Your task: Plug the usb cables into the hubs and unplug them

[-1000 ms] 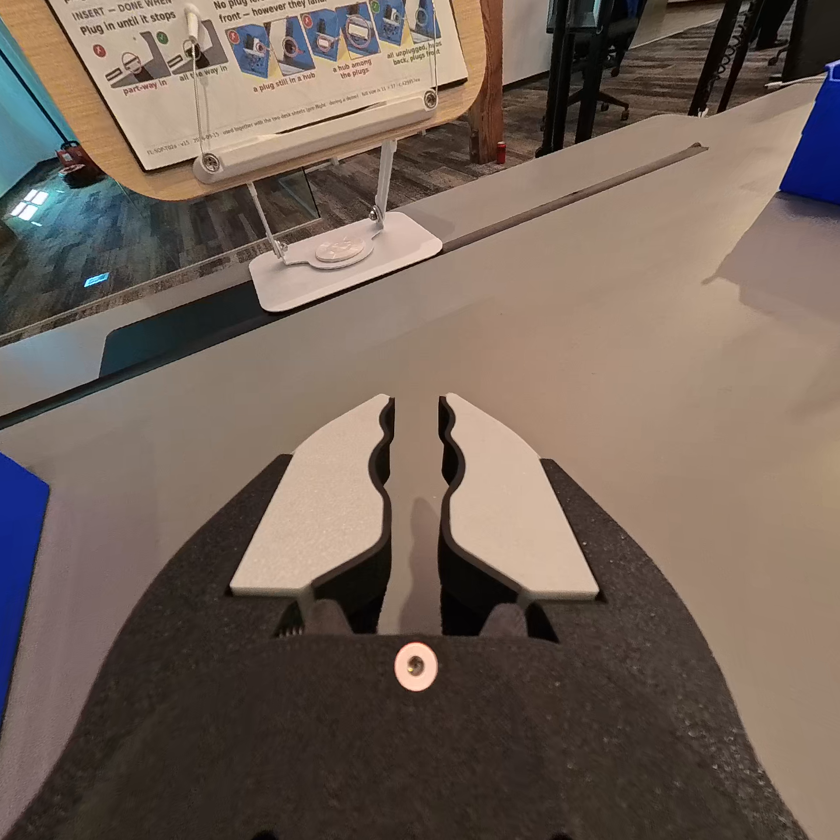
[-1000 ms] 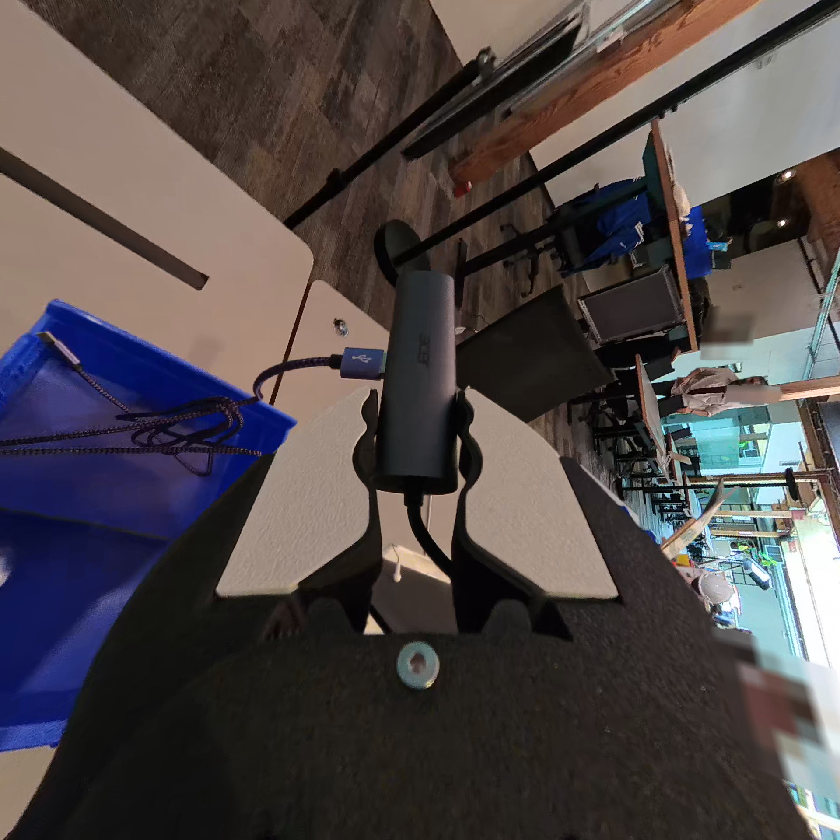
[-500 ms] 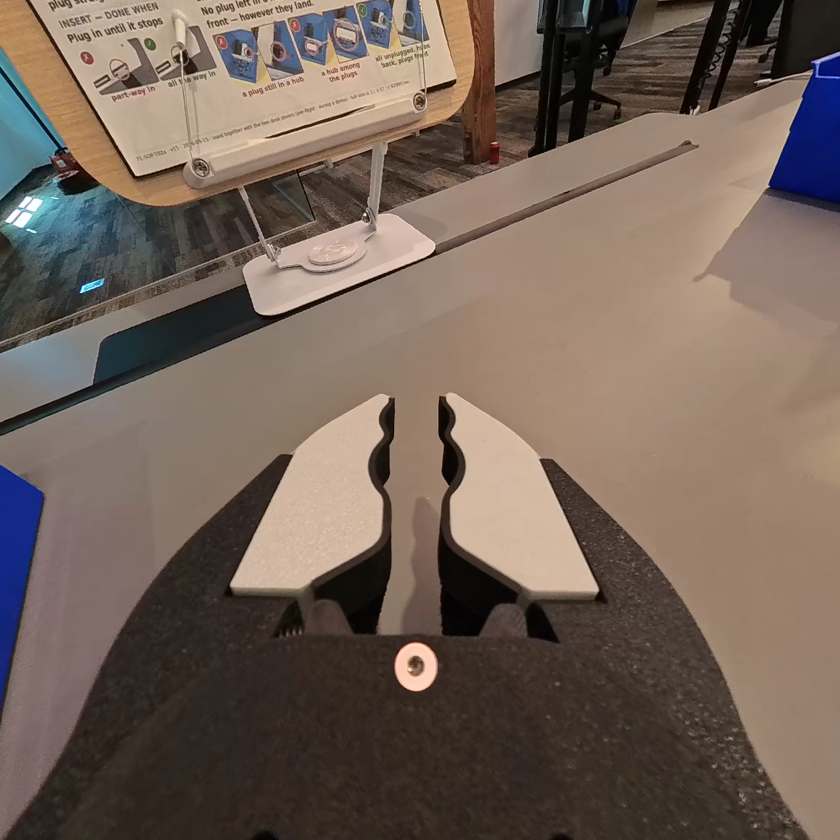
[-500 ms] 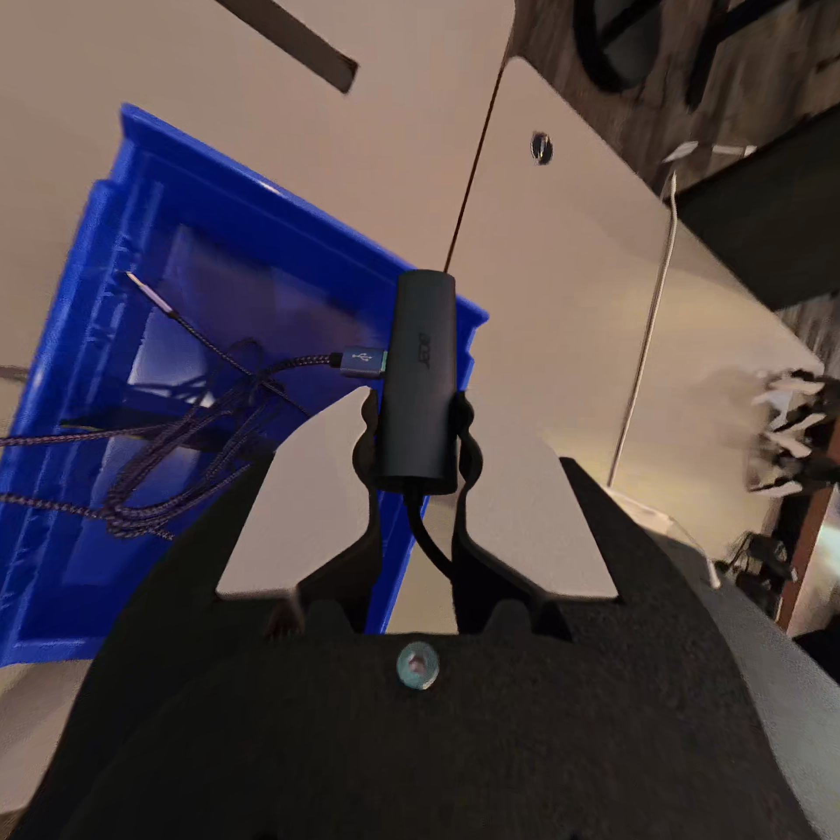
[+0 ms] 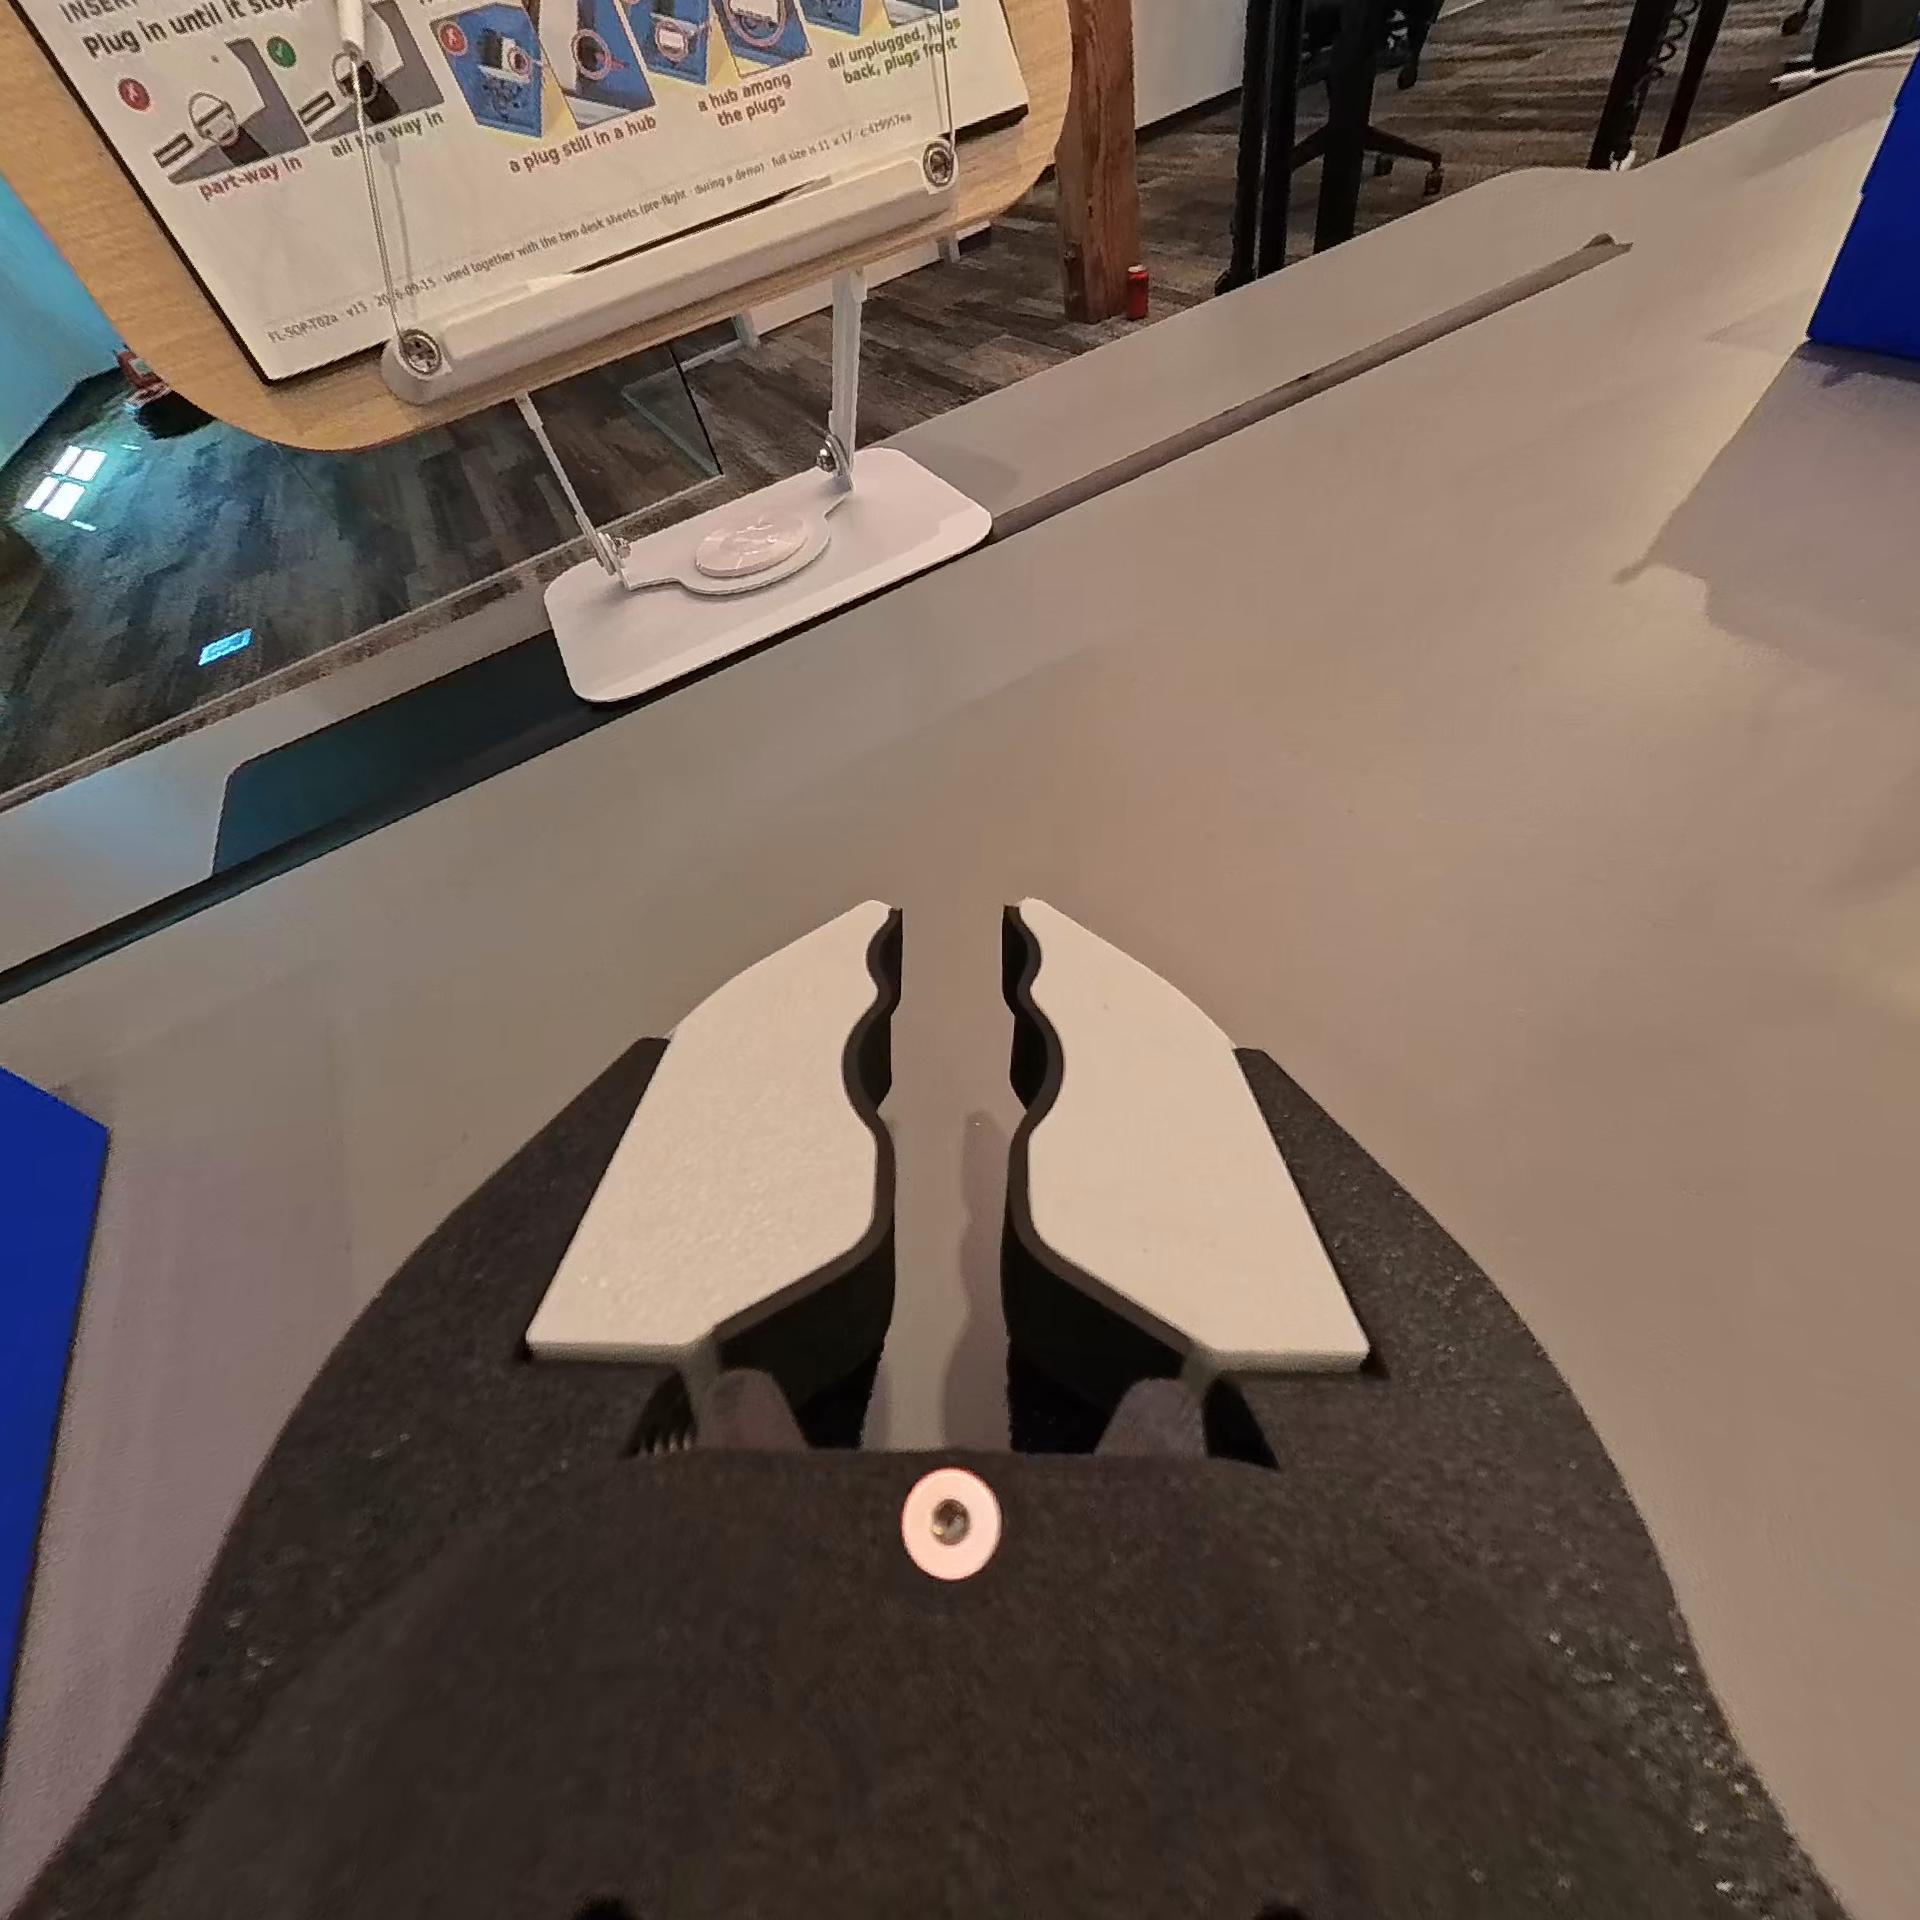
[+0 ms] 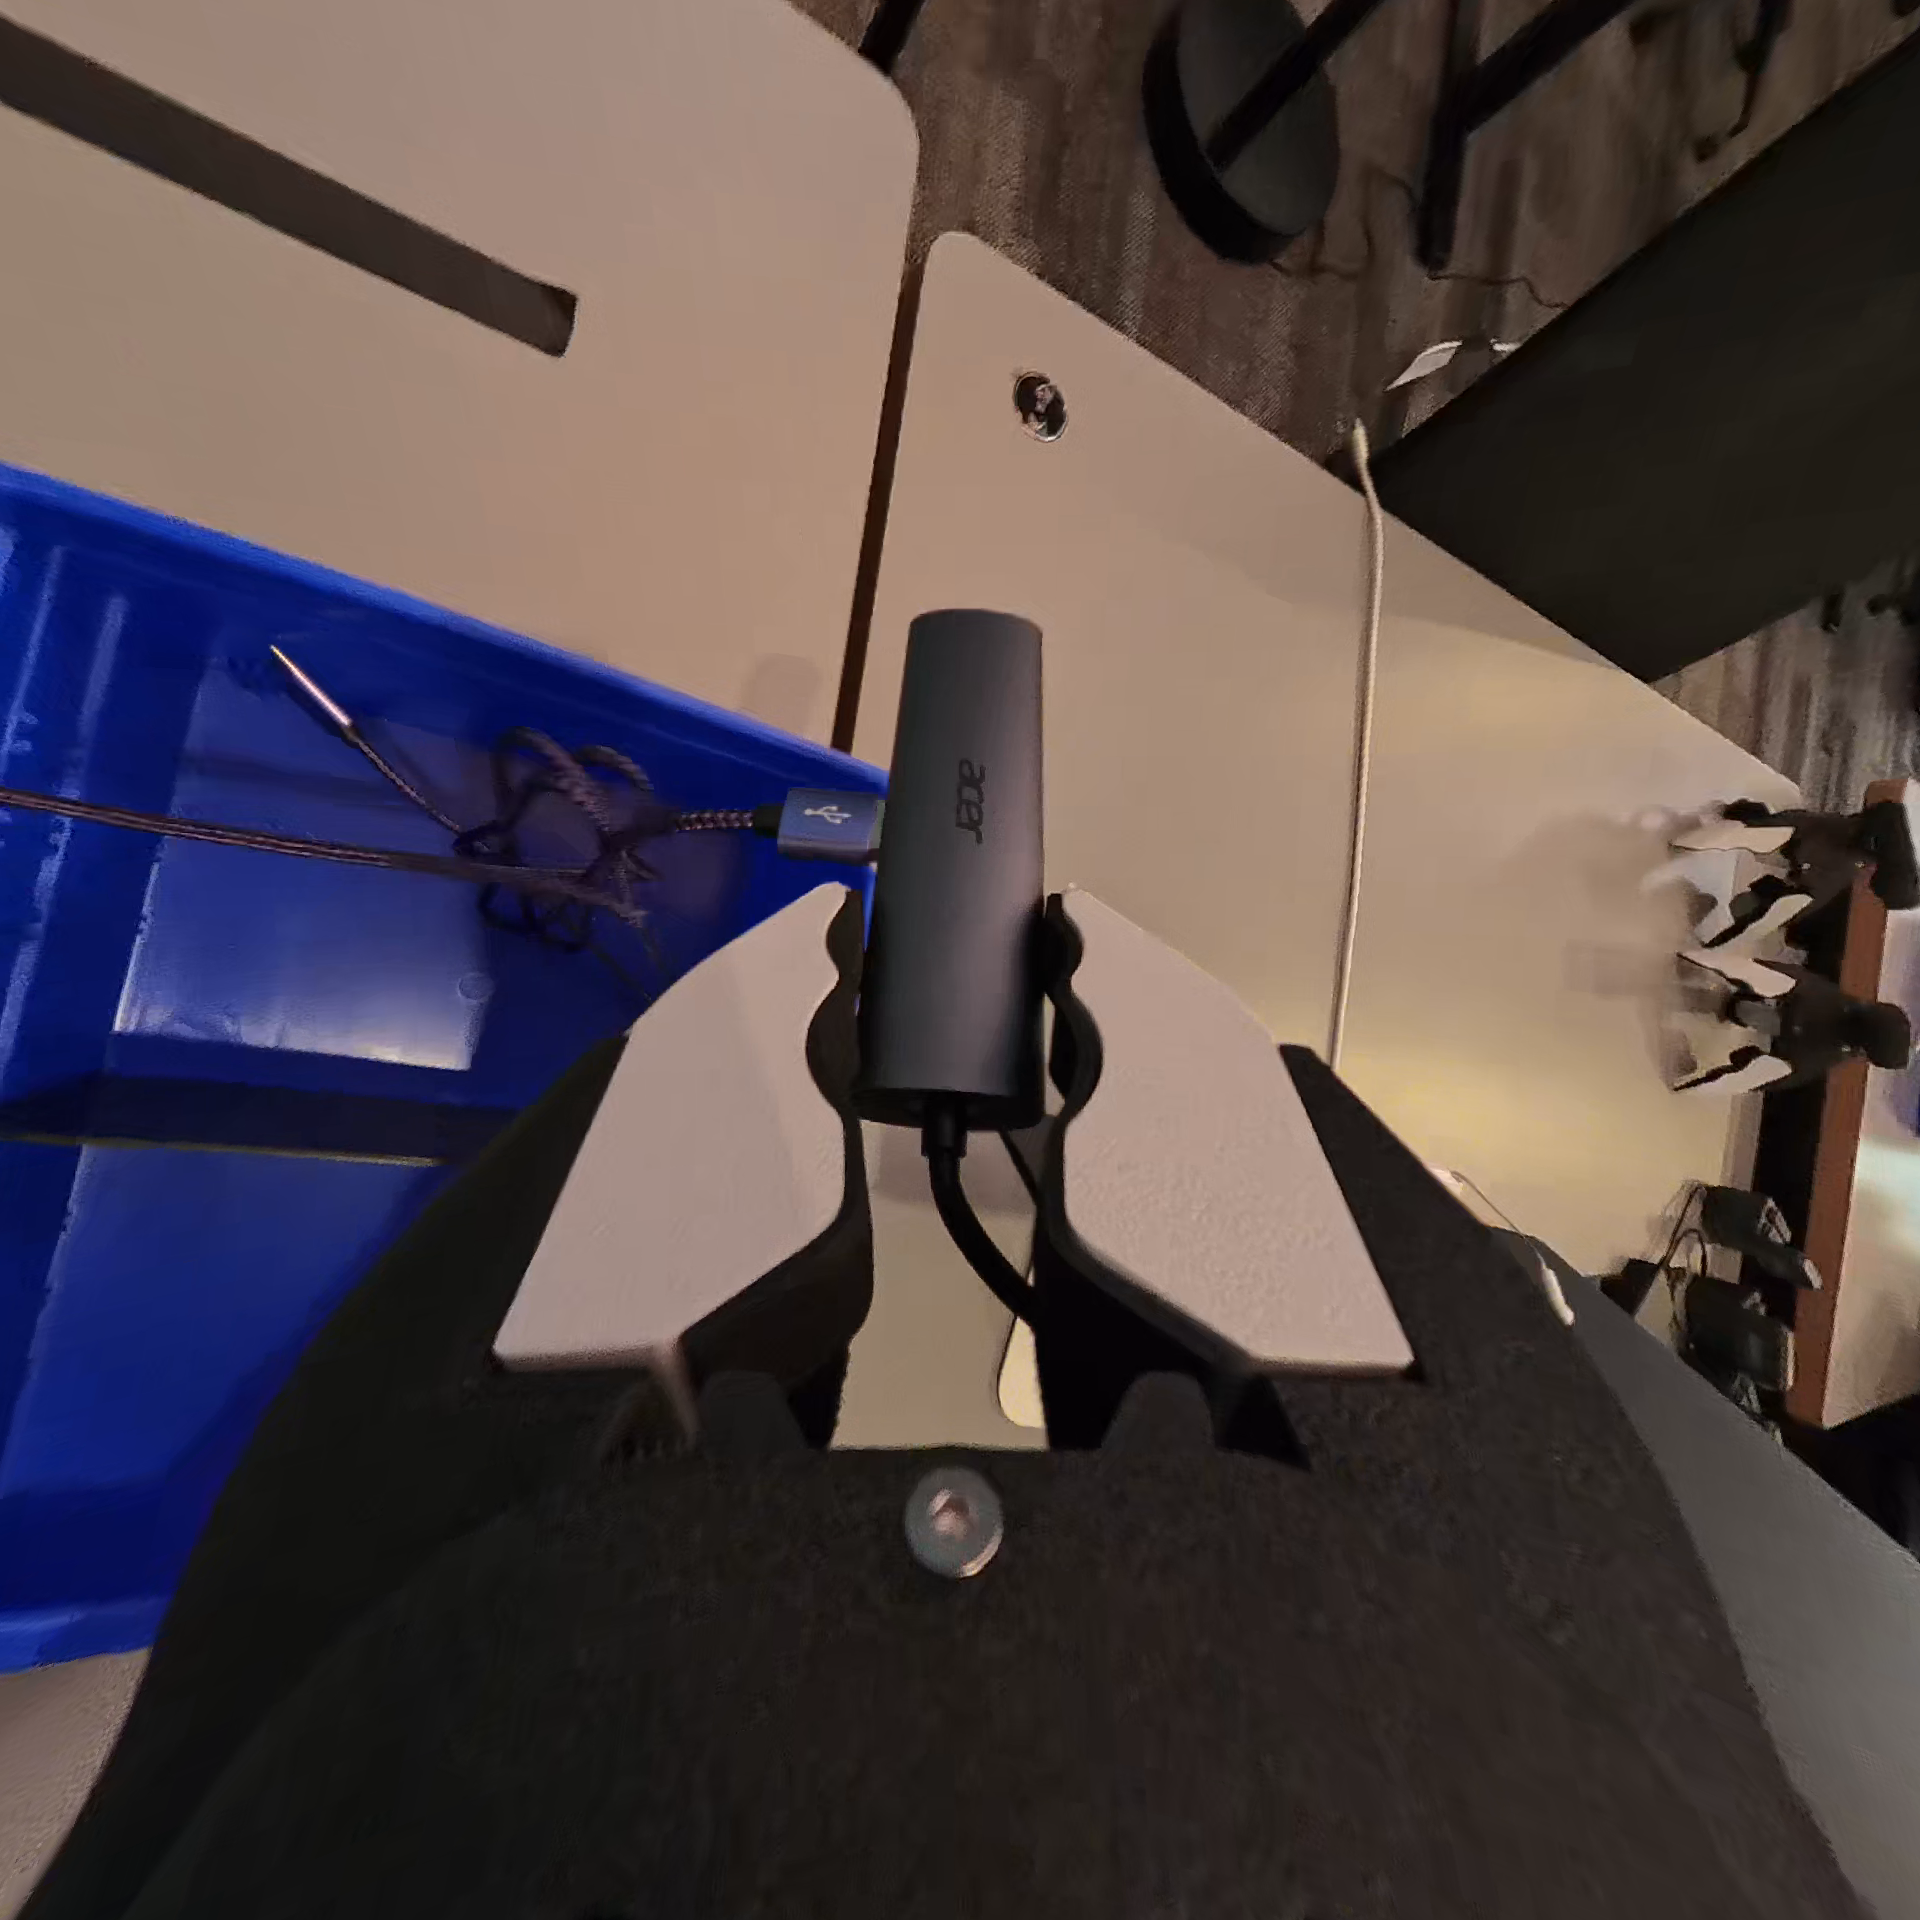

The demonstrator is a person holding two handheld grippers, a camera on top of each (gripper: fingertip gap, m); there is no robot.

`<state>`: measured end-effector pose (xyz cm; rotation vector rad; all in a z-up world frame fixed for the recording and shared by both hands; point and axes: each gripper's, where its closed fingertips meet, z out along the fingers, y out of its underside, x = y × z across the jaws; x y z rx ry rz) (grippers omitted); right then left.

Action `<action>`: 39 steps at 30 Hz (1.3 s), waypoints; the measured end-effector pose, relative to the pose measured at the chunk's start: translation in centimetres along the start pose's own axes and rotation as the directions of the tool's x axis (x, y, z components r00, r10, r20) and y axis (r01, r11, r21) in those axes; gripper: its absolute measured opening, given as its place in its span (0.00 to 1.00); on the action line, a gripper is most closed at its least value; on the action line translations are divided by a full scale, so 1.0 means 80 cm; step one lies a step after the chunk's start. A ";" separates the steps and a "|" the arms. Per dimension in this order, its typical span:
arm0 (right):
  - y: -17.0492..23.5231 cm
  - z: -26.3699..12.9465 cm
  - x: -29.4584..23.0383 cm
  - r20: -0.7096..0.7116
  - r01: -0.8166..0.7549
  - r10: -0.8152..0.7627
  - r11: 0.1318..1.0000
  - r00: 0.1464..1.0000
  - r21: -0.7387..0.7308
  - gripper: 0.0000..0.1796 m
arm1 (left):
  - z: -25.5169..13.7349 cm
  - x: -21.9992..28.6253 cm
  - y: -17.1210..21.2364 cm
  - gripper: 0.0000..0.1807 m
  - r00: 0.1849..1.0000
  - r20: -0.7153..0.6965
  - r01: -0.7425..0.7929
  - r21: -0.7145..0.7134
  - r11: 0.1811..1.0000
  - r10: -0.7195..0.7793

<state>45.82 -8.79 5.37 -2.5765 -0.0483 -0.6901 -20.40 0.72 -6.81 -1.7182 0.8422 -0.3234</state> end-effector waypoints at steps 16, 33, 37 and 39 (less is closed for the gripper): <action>-0.012 -0.030 0.072 -0.173 -0.144 0.143 0.990 0.975 0.008 0.18 | 0.004 0.006 0.004 0.10 1.000 -0.007 -0.023 -0.019 1.000 0.023; 0.011 0.027 -0.079 0.296 0.063 -0.041 0.996 0.954 -0.067 0.18 | 0.002 0.007 0.003 0.10 1.000 -0.012 -0.023 -0.014 1.000 0.023; 0.019 0.021 -0.102 0.377 0.136 -0.080 0.983 0.923 -0.124 0.19 | 0.002 0.007 0.003 0.10 1.000 -0.011 -0.026 -0.013 1.000 0.025; 0.022 0.020 -0.115 0.407 0.183 -0.113 0.973 0.907 -0.138 0.18 | 0.002 0.007 0.002 0.10 1.000 -0.010 -0.026 -0.012 1.000 0.026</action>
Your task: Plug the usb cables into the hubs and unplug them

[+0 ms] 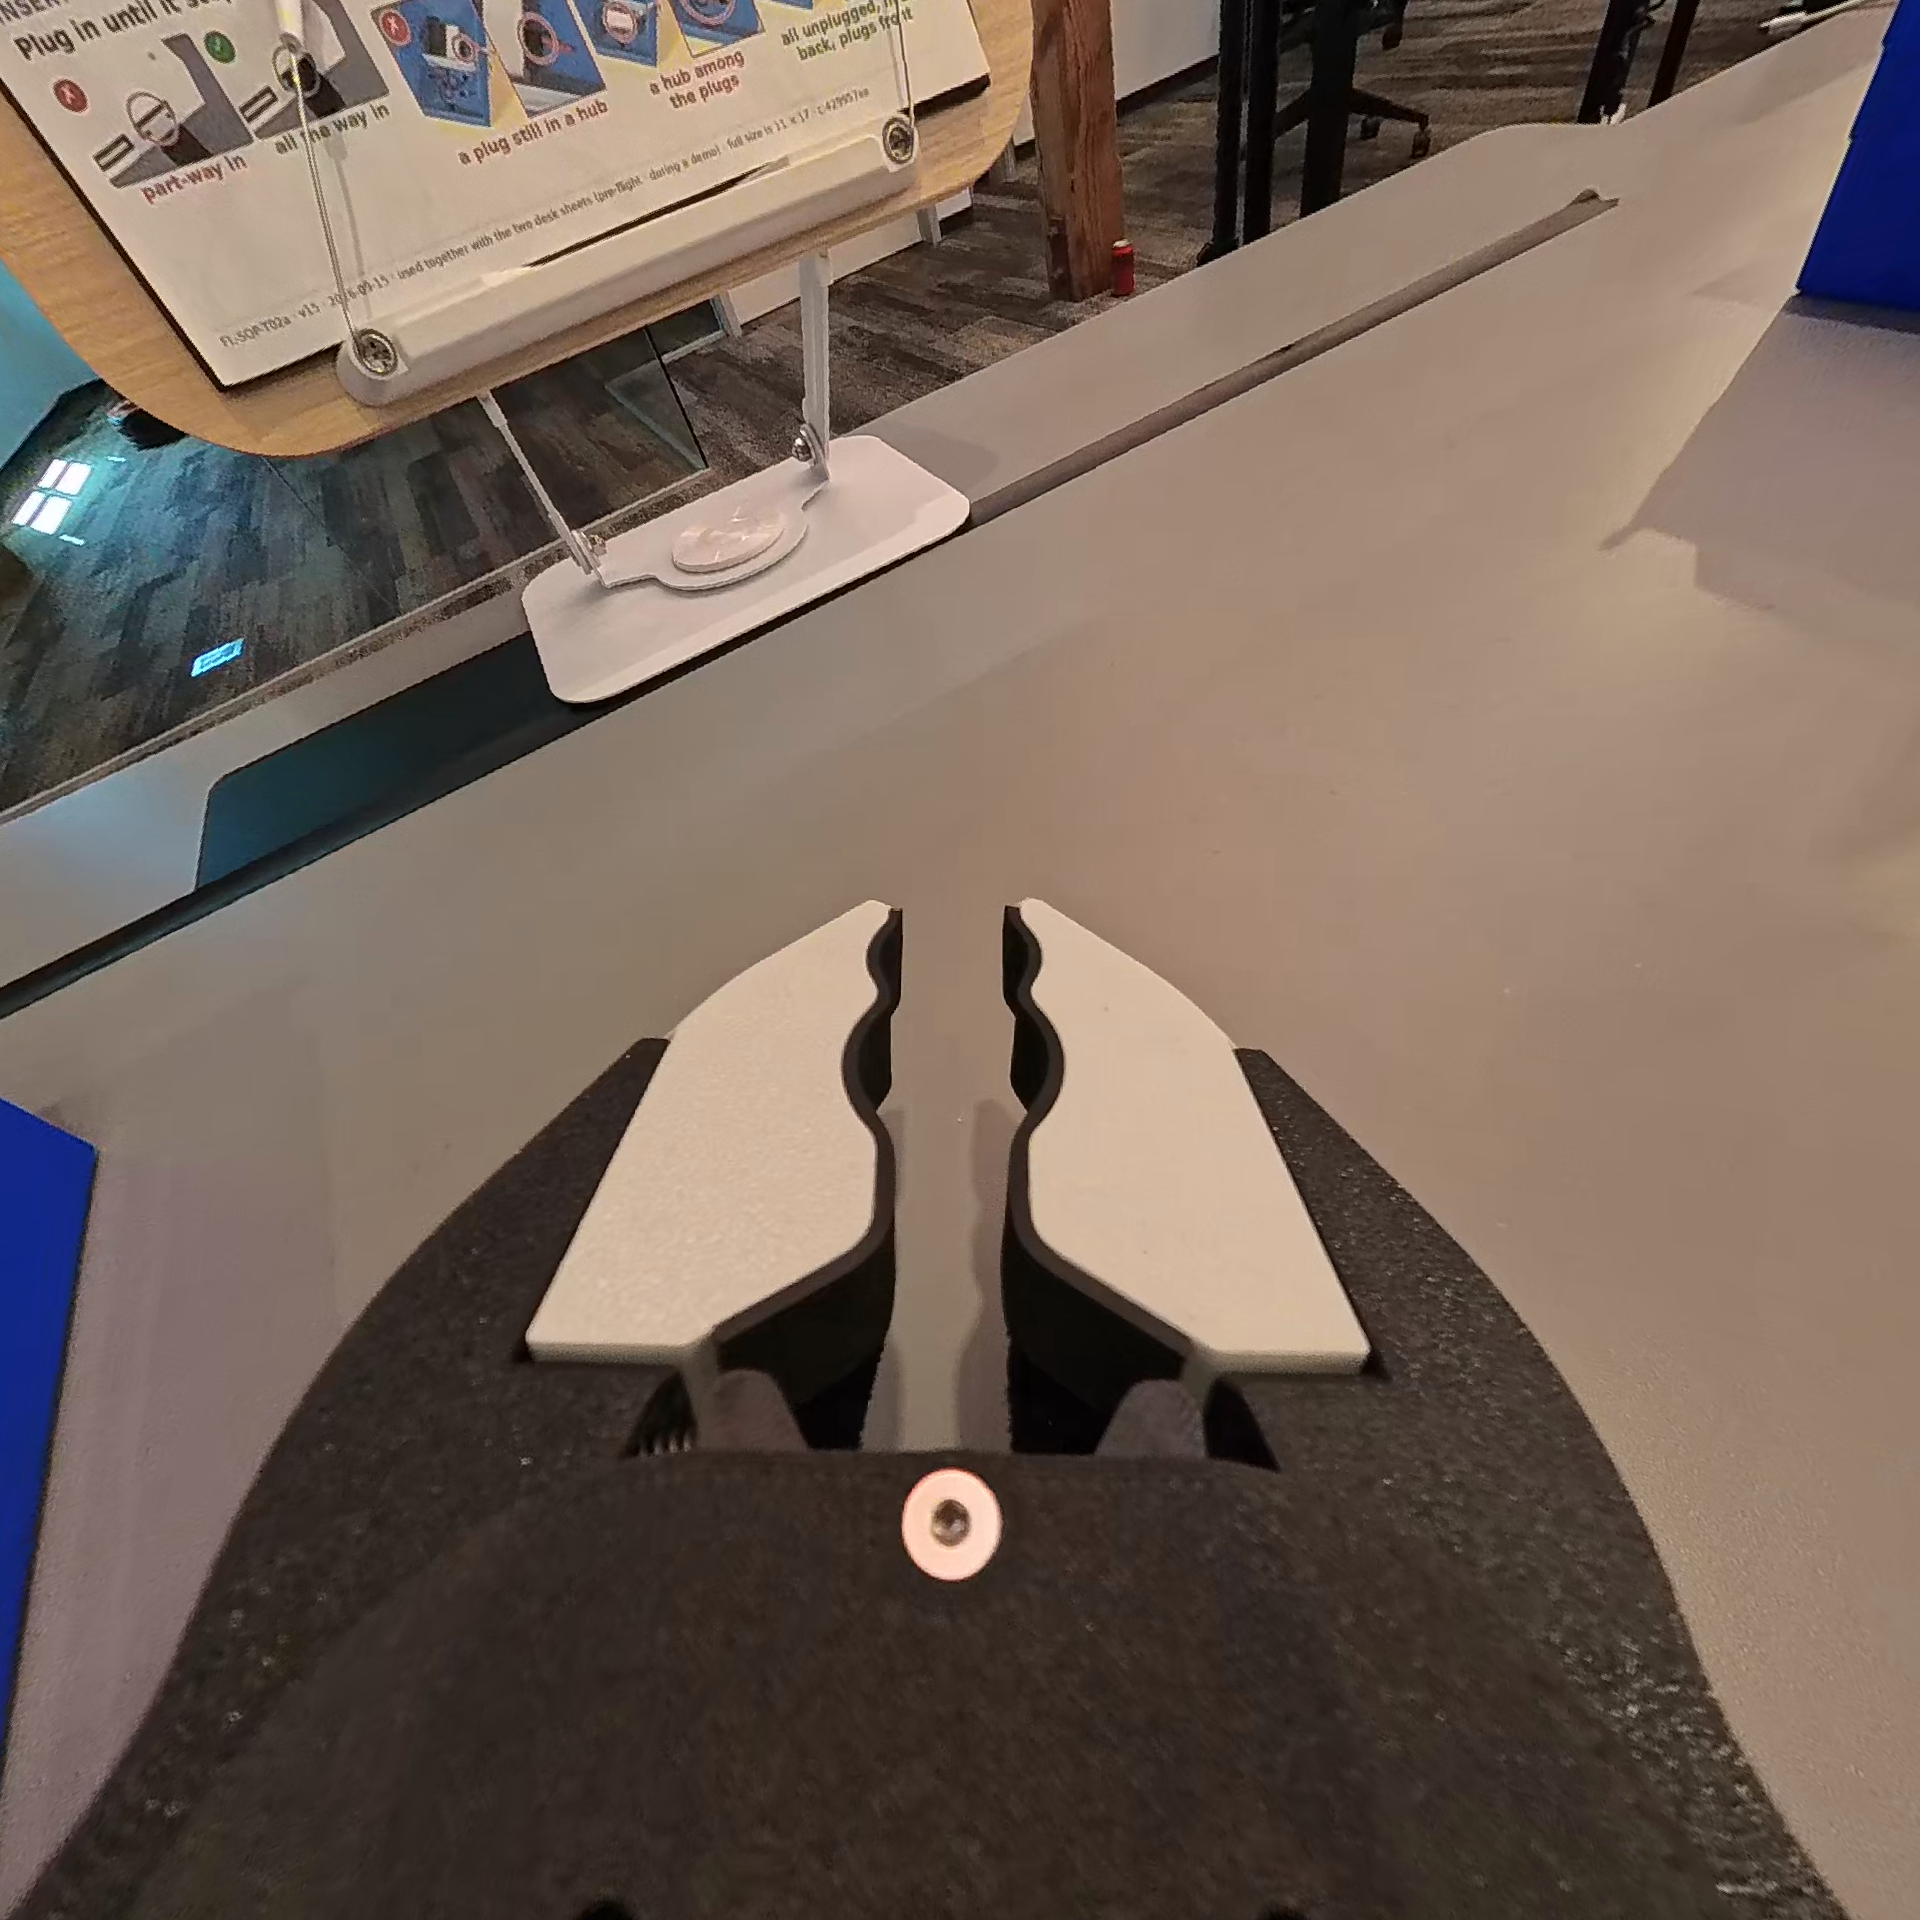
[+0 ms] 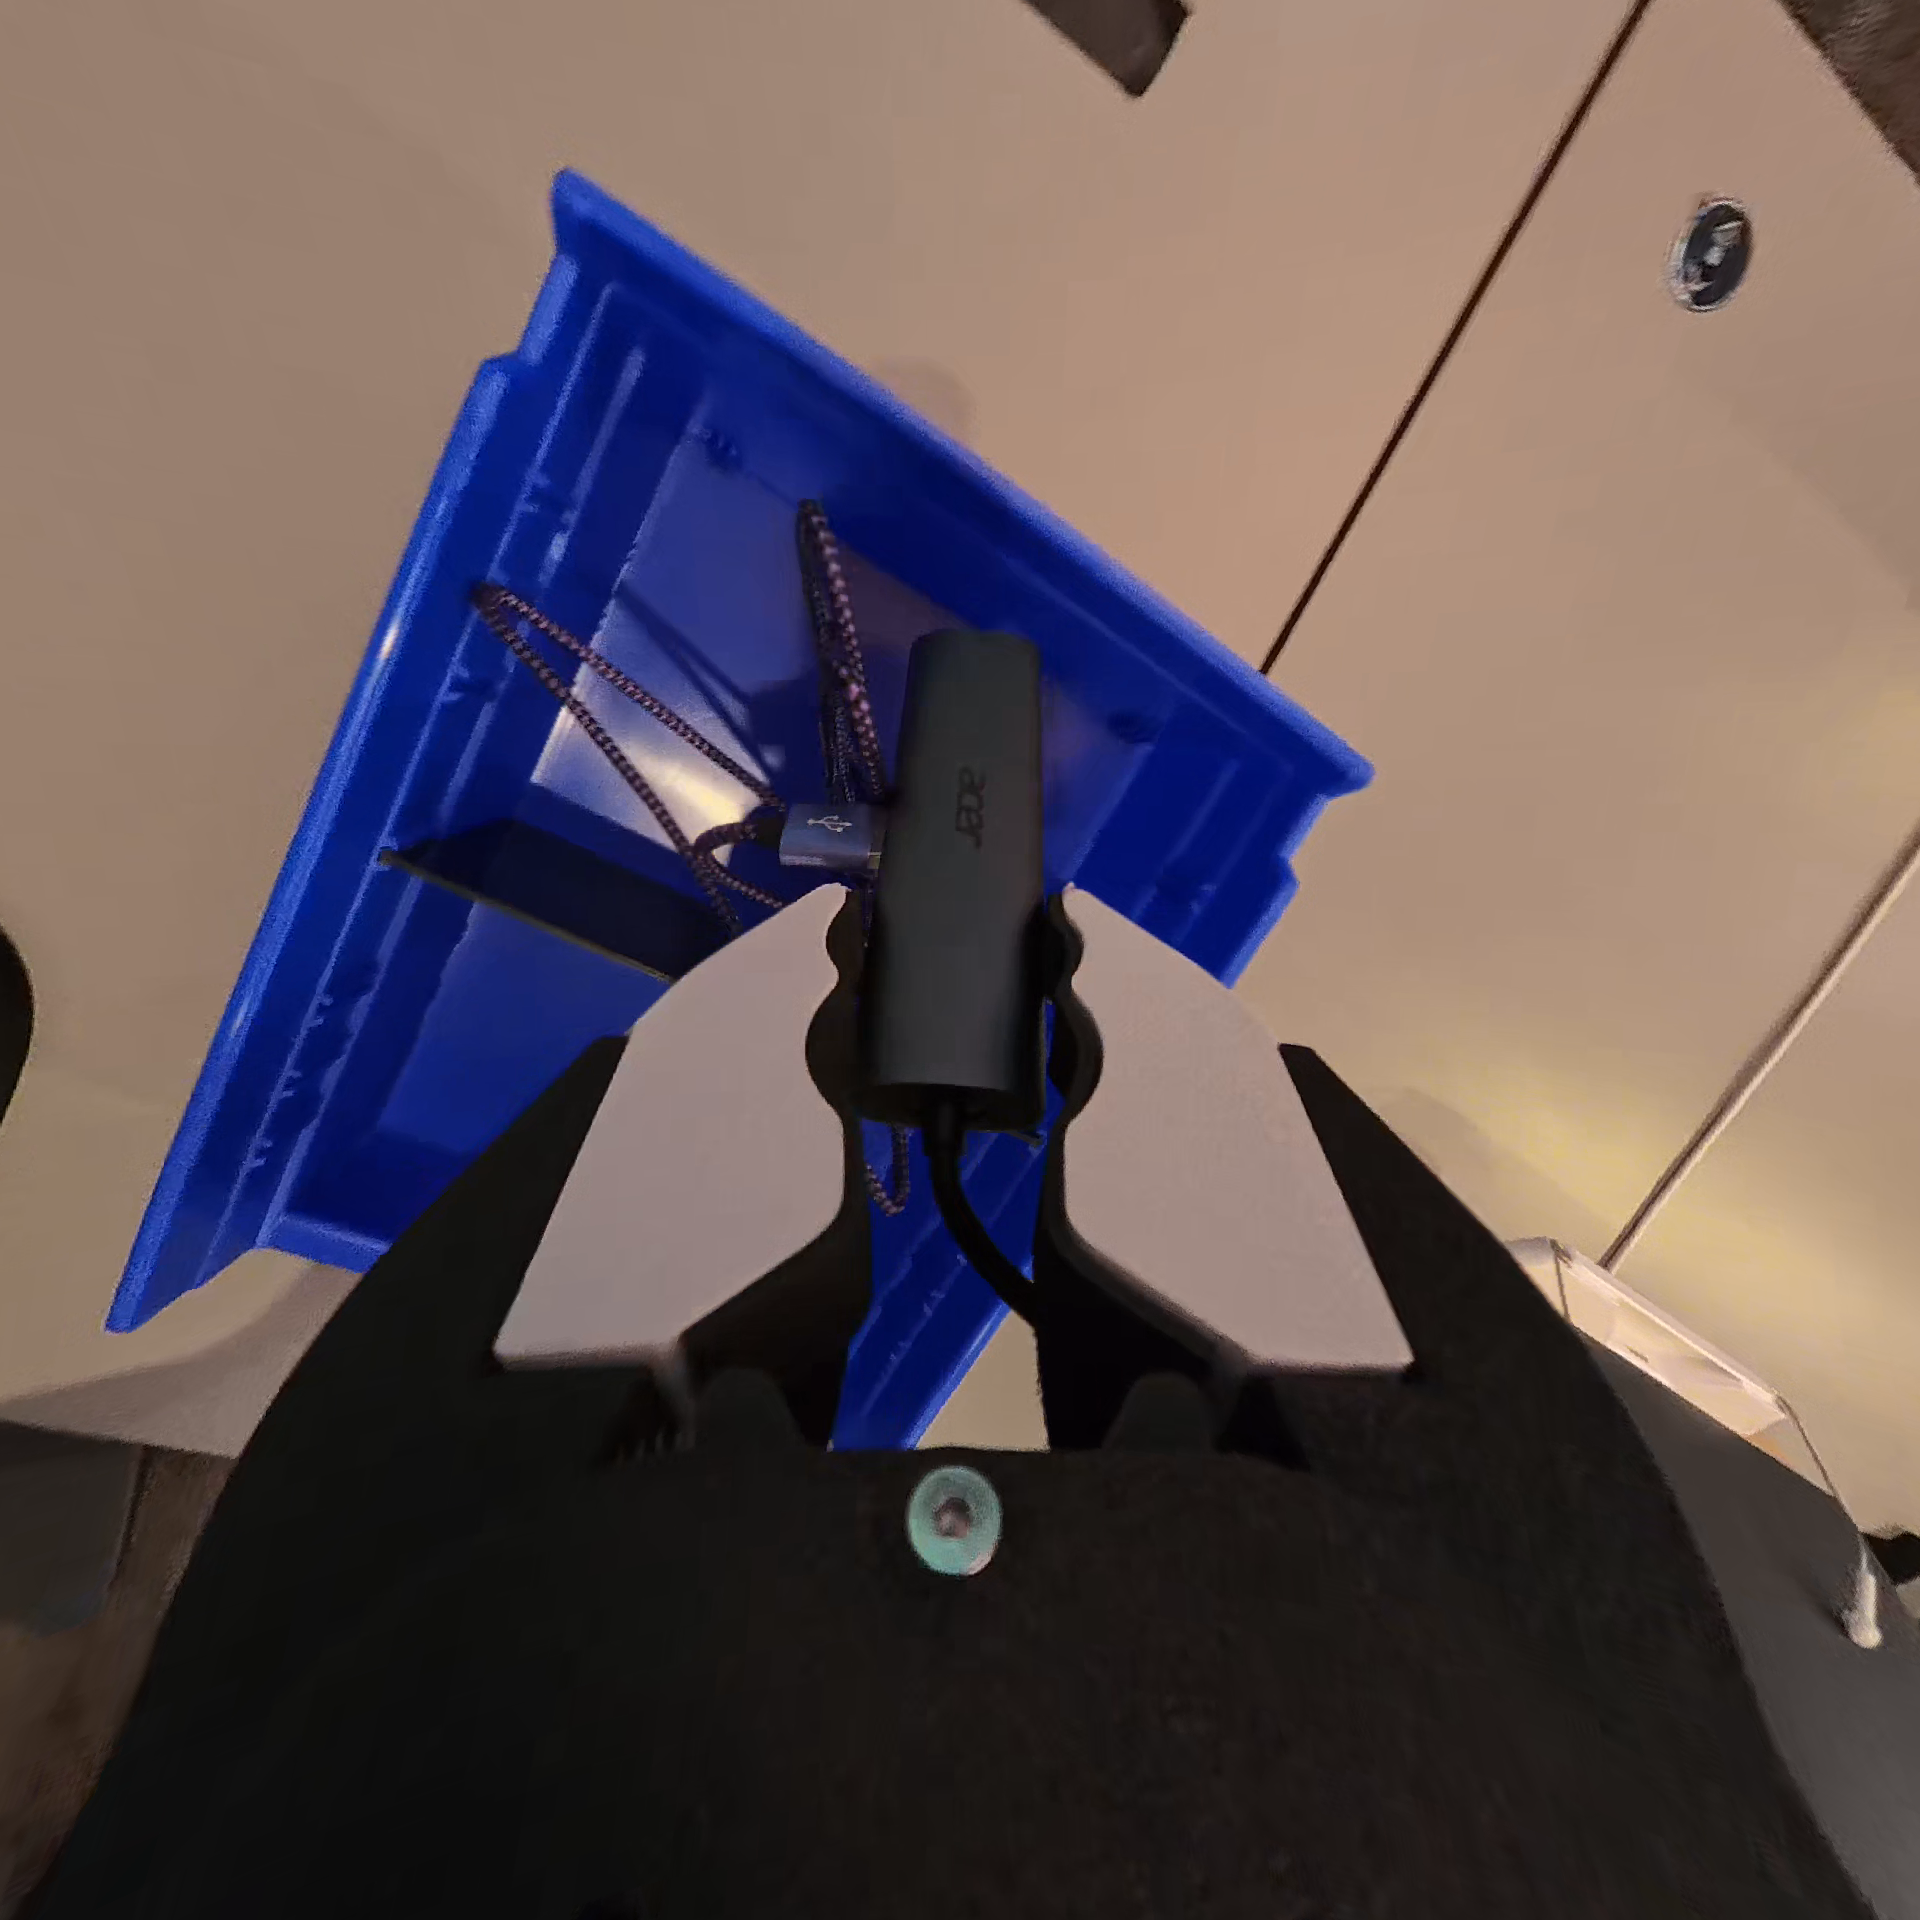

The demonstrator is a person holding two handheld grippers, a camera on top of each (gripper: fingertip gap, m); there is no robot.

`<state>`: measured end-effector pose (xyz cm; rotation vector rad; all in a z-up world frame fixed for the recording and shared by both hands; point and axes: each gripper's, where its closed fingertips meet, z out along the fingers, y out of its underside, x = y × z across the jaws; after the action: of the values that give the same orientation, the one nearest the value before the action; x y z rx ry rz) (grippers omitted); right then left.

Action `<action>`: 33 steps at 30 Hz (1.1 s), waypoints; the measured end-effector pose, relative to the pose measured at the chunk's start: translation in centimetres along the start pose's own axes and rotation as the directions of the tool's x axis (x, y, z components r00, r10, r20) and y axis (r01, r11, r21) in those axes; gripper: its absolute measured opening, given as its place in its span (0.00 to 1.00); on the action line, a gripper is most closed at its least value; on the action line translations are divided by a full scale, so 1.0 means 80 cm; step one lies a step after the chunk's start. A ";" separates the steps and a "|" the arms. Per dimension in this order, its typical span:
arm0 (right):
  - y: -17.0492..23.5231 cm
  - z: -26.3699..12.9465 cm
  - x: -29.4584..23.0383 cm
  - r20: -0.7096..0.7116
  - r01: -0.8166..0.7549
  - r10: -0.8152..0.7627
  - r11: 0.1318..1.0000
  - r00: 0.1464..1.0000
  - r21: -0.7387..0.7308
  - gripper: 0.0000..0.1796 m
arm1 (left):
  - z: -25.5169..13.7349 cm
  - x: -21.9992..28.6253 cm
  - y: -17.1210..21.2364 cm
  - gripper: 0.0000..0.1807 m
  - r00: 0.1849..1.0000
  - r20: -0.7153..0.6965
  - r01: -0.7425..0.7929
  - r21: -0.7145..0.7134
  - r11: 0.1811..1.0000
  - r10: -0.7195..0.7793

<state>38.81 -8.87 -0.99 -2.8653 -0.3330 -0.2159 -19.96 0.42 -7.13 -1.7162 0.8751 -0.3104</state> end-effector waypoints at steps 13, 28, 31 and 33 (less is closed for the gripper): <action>-0.021 0.066 -0.058 0.085 0.289 -0.286 0.957 0.955 -0.036 0.18 | -0.001 0.001 0.000 0.10 1.000 0.002 -0.008 0.000 1.000 0.008; -0.049 0.084 -0.072 0.063 0.226 -0.219 0.964 0.974 -0.136 0.10 | -0.001 0.007 0.000 0.10 0.999 -0.006 -0.032 -0.009 0.999 0.032; -0.046 0.091 -0.067 0.056 0.212 -0.207 0.969 0.977 -0.123 0.12 | -0.003 0.006 -0.002 0.10 0.999 -0.001 -0.035 -0.002 0.999 0.035; -0.051 0.089 -0.067 0.059 0.186 -0.182 0.980 0.981 -0.070 0.15 | -0.003 0.005 -0.002 0.10 1.000 -0.001 -0.031 0.001 1.000 0.031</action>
<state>33.52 -4.31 -7.81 -2.9179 -0.6149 -0.1903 -19.76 -0.04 -6.95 -1.7003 0.9009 -0.2912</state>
